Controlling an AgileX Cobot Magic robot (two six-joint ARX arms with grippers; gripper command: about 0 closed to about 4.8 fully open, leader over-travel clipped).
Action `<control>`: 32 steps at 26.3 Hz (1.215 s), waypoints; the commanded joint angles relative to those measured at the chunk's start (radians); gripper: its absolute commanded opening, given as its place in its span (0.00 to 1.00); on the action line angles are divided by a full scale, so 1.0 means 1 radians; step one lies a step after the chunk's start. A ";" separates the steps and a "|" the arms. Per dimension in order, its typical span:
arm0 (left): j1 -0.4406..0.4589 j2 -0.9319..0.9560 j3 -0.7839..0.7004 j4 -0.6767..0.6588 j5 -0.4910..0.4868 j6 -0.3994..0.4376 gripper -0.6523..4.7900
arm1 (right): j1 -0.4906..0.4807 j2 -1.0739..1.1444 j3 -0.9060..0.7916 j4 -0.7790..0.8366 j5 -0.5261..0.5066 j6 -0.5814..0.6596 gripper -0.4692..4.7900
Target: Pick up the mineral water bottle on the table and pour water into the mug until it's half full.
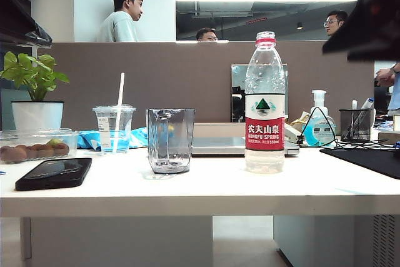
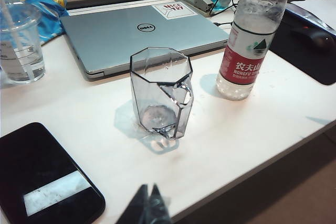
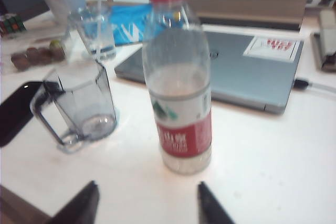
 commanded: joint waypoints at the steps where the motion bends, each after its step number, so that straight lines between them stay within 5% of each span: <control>1: -0.001 -0.001 0.005 0.013 -0.003 -0.003 0.11 | 0.001 0.056 -0.013 0.115 0.005 0.003 0.59; 4: -0.001 -0.001 0.005 0.012 0.033 -0.003 0.11 | 0.001 0.144 -0.013 0.201 0.004 0.003 0.61; 6: -0.001 -0.001 0.005 0.012 0.058 -0.003 0.11 | 0.006 0.283 -0.013 0.366 -0.006 0.003 0.79; 11: -0.001 -0.001 0.005 0.012 0.057 -0.003 0.11 | 0.006 0.492 -0.005 0.613 -0.006 0.003 1.00; 21: -0.001 -0.001 0.005 0.011 0.057 -0.003 0.11 | 0.008 0.851 0.110 0.878 0.002 0.002 1.00; 32: -0.001 -0.002 0.005 0.007 0.057 -0.003 0.11 | 0.031 1.033 0.264 0.940 -0.010 0.003 1.00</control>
